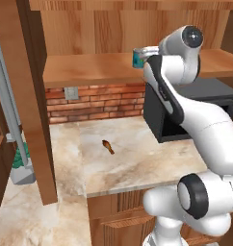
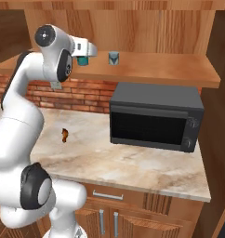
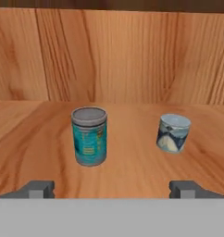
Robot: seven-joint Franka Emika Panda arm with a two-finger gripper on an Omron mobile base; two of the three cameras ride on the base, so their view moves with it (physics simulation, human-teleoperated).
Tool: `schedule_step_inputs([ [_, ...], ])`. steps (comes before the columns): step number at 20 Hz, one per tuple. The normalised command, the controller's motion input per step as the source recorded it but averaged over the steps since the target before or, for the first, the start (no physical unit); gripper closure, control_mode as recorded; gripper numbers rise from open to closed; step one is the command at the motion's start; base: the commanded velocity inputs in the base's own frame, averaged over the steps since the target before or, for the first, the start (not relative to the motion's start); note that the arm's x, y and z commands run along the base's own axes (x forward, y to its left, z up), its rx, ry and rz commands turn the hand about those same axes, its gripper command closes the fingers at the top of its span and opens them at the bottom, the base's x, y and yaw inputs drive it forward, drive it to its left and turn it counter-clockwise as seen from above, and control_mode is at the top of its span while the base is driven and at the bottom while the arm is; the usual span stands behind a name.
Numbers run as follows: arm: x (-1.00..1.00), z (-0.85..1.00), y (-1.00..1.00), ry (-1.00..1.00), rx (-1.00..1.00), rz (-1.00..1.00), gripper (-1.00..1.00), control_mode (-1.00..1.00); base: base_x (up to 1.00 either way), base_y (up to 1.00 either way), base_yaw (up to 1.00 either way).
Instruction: Restock the canned food cabinet by taking the new fresh canned food from the counter and placing it in the cabinet. Then, take the old canned food from the cabinet and place it on the counter.
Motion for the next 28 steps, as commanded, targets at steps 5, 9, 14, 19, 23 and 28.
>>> schedule_step_inputs([
  [5,-0.25,0.15,-1.00,0.12,0.08,-0.10,-1.00,-1.00,0.00,0.00,0.00],
  [9,0.32,0.09,-0.59,0.17,0.08,-0.02,-1.00,-1.00,0.00,0.00,0.00],
  [14,0.53,0.00,-0.27,0.27,0.02,0.00,-1.00,-1.00,0.00,0.00,0.00],
  [19,0.27,-0.24,-0.27,0.06,0.00,-0.01,-1.00,-1.00,0.00,0.00,0.00],
  [23,0.26,-0.51,-0.01,0.00,0.00,0.00,-1.00,-1.00,0.00,0.00,0.00],
  [28,0.37,-0.35,0.00,-0.02,0.00,0.00,-1.00,-1.00,0.00,0.00,0.00],
])
